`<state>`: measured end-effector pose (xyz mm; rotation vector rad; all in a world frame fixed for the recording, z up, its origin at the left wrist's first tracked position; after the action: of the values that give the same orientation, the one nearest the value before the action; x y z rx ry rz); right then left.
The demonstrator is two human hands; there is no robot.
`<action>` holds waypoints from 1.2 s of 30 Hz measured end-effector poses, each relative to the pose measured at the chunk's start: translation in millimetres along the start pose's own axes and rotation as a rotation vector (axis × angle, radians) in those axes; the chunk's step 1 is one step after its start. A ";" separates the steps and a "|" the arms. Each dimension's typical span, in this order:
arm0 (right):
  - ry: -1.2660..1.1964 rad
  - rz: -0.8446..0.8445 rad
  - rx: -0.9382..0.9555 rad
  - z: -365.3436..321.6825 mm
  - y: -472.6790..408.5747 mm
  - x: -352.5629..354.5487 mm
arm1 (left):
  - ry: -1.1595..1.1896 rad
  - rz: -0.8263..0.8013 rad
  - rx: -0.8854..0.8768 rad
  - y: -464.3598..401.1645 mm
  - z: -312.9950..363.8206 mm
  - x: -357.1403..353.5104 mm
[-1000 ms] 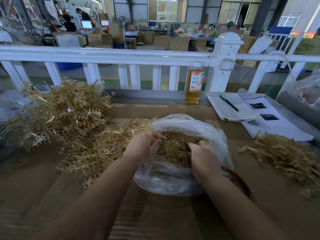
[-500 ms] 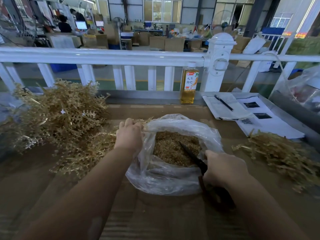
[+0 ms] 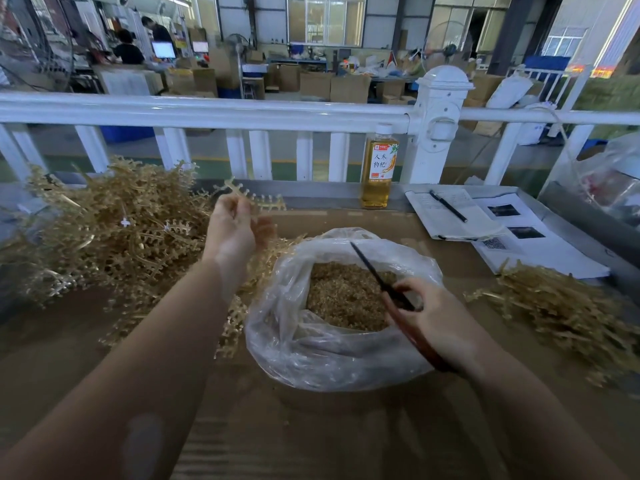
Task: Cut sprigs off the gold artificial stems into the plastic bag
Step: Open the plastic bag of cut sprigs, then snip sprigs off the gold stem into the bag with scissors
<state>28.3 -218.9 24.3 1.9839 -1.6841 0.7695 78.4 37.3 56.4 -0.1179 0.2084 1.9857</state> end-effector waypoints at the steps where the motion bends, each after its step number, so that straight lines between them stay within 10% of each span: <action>1: -0.144 0.022 -0.010 -4.8 -2.3 -1.3 | -0.004 -0.049 0.015 3.1 -5.5 -2.2; 17: -0.898 0.180 -0.460 -33.0 -66.6 -50.1 | -0.621 -0.625 -0.325 36.4 -47.3 -23.3; 30: -0.927 0.345 -0.133 -17.9 -56.0 -2.6 | -1.002 -0.487 -0.217 18.4 -60.1 8.3; 36: -0.959 0.240 -0.010 -12.6 -58.5 7.9 | -0.656 -0.309 -0.223 20.7 -46.5 -12.7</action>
<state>85.0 -206.6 40.9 2.3369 -2.4377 -0.2151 64.2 8.3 15.0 0.3392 -0.4313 1.6356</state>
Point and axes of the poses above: each hand's wrist, its own y-axis away from the middle knuckle, its own x-axis out of the back of the hand, z = x × y, the point moved 3 cm from there along -y, towards the middle knuckle, and after that the axes turned 6 degrees about x, right-handed, at the moved point
